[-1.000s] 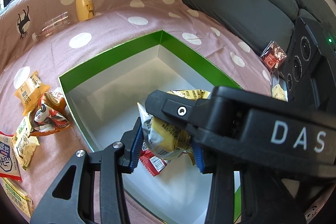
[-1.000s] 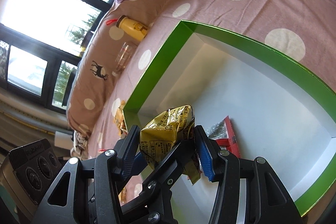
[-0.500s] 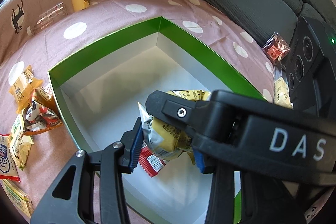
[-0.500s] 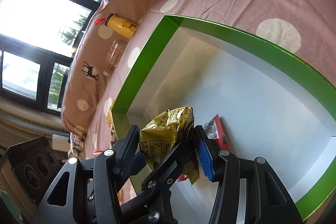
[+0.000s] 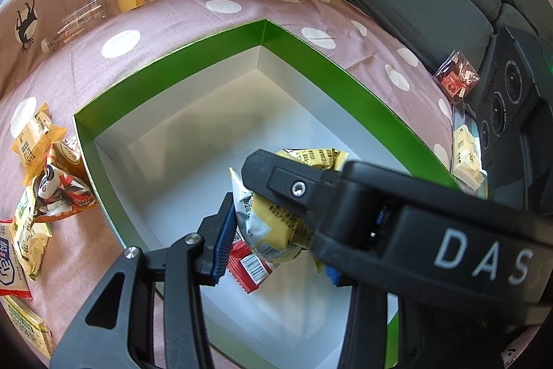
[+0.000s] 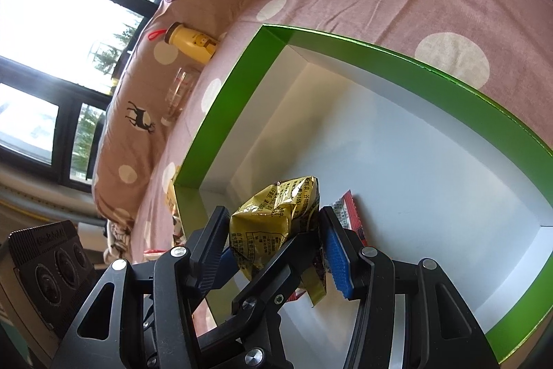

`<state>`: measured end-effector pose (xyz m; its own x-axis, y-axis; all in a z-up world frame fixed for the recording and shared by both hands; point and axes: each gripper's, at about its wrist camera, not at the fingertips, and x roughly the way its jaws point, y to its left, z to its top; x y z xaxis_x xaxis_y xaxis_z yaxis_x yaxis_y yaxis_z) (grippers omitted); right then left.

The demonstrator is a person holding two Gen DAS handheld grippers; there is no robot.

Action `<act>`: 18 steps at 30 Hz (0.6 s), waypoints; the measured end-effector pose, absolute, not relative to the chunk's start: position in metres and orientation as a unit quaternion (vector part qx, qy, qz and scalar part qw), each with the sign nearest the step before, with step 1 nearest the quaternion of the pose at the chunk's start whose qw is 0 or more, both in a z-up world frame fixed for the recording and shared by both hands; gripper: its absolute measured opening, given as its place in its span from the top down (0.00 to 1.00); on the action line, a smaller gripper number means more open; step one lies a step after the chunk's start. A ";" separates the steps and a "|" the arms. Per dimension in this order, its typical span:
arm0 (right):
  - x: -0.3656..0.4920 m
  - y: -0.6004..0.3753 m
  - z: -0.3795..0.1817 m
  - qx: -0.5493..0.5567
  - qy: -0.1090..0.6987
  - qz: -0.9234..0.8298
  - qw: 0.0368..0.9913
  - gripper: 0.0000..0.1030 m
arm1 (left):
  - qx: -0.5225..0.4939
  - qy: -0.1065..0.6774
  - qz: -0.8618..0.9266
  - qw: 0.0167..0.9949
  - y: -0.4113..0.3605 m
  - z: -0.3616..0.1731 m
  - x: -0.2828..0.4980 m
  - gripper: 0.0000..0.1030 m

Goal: Organize snacks
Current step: 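Lower the gold foil packet into the box and open the right gripper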

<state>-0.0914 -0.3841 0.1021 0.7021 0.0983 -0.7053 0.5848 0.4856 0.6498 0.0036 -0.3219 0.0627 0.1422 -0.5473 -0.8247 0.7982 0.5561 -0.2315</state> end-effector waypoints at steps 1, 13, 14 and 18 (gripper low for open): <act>-0.091 -0.384 0.102 0.483 0.354 -0.156 0.786 0.47 | 0.134 0.474 -0.452 0.744 -0.322 0.062 0.003 0.56; -0.095 -0.386 0.101 0.475 0.355 -0.178 0.785 0.47 | 0.121 0.477 -0.453 0.743 -0.316 0.065 0.001 0.53; -0.095 -0.385 0.102 0.472 0.355 -0.180 0.787 0.46 | 0.117 0.477 -0.454 0.743 -0.313 0.065 0.001 0.52; -0.096 -0.383 0.107 0.450 0.359 -0.211 0.790 0.46 | 0.109 0.465 -0.440 0.760 -0.299 0.074 0.003 0.48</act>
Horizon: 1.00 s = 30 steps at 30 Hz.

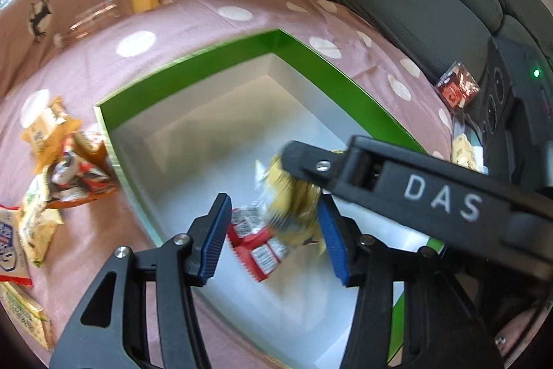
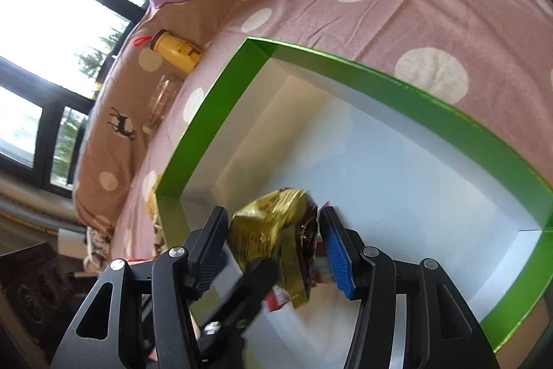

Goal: Organize snacks
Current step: 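Lower the gold foil packet into the box and open the right gripper, then move the right gripper back to the snack pile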

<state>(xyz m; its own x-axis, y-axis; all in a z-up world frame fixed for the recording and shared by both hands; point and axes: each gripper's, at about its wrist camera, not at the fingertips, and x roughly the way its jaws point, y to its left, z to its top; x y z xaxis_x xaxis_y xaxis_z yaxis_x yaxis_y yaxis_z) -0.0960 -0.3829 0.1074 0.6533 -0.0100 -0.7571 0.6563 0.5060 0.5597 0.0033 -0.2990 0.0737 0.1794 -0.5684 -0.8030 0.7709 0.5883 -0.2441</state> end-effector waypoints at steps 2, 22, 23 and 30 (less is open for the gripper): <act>-0.098 -0.384 0.109 0.449 0.356 -0.215 0.791 0.46 | 0.101 0.462 -0.438 0.764 -0.292 0.079 0.005 0.48; -0.097 -0.361 0.145 0.362 0.309 -0.252 0.843 0.11 | 0.031 0.405 -0.327 0.853 -0.156 0.106 0.007 0.12; -0.096 -0.359 0.148 0.360 0.304 -0.250 0.846 0.11 | 0.027 0.405 -0.314 0.858 -0.145 0.104 0.008 0.12; -0.088 -0.336 0.156 0.324 0.303 -0.251 0.861 0.11 | -0.022 0.423 -0.263 0.867 -0.080 0.085 0.013 0.12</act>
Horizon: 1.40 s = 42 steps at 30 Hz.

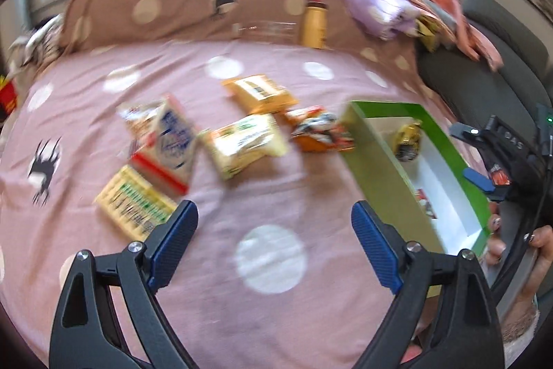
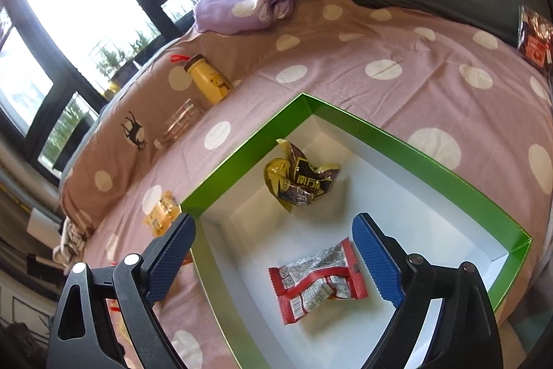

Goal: Organize snacks
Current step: 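Move the right gripper back to the snack pile, then close the right gripper on the orange panda-print snack packet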

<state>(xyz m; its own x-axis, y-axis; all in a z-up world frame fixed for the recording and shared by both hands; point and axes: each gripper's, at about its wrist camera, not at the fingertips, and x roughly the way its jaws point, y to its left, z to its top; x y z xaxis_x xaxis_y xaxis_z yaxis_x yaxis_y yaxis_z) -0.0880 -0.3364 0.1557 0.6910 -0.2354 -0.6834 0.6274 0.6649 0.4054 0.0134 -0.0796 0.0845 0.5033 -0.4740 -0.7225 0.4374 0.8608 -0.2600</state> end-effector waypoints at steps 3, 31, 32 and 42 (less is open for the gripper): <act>-0.084 -0.328 0.158 0.309 0.307 -0.252 0.864 0.11 | -0.036 0.434 -0.245 0.866 -0.060 0.075 0.018 0.12; 0.082 -0.222 0.130 0.193 0.485 -0.142 0.841 0.40 | -0.112 0.461 -0.155 0.867 0.020 0.059 0.048 0.01; 0.085 -0.225 0.127 0.189 0.490 -0.152 0.837 0.40 | -0.112 0.463 -0.150 0.866 0.021 0.058 0.050 0.01; 0.097 -0.212 0.144 0.107 0.470 -0.187 0.856 0.41 | -0.106 0.473 -0.143 0.863 0.022 0.055 0.052 0.01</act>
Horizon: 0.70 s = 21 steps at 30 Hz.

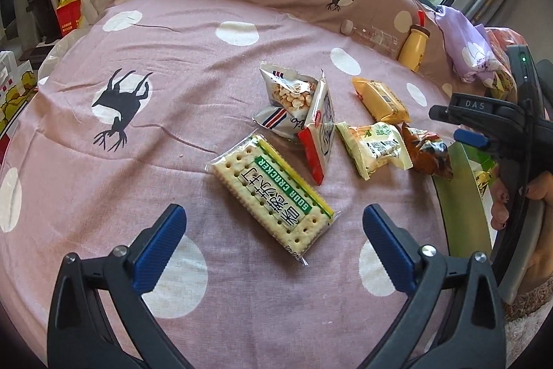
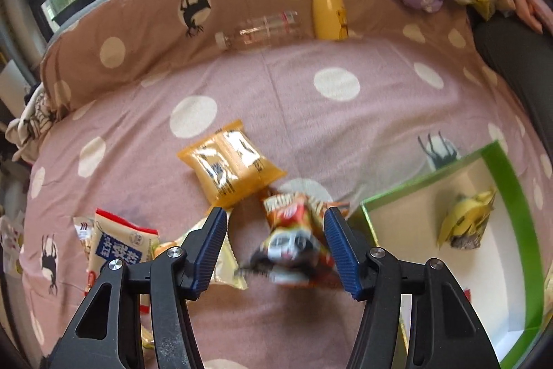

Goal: Organize snacks
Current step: 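Close the right gripper on the orange panda-print snack packet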

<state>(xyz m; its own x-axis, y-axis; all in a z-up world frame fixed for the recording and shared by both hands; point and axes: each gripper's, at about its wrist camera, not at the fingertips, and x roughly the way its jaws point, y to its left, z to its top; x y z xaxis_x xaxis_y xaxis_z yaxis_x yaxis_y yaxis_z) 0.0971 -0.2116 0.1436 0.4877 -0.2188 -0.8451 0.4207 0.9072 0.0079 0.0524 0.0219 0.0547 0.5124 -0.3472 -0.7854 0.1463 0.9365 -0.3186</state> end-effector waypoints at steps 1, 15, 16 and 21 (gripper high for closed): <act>0.101 -0.211 0.144 0.097 0.473 -0.189 0.855 0.41 | -0.107 0.473 -0.144 0.863 0.022 0.055 0.053 0.01; 0.113 -0.216 0.105 0.076 0.525 -0.200 0.824 0.67 | -0.102 0.472 -0.148 0.863 0.019 0.057 0.051 0.01; 0.111 -0.216 0.106 0.079 0.521 -0.194 0.827 0.70 | -0.102 0.472 -0.148 0.863 0.019 0.057 0.050 0.01; 0.089 -0.215 0.116 0.124 0.498 -0.163 0.843 0.78 | -0.096 0.471 -0.148 0.865 0.016 0.058 0.048 0.01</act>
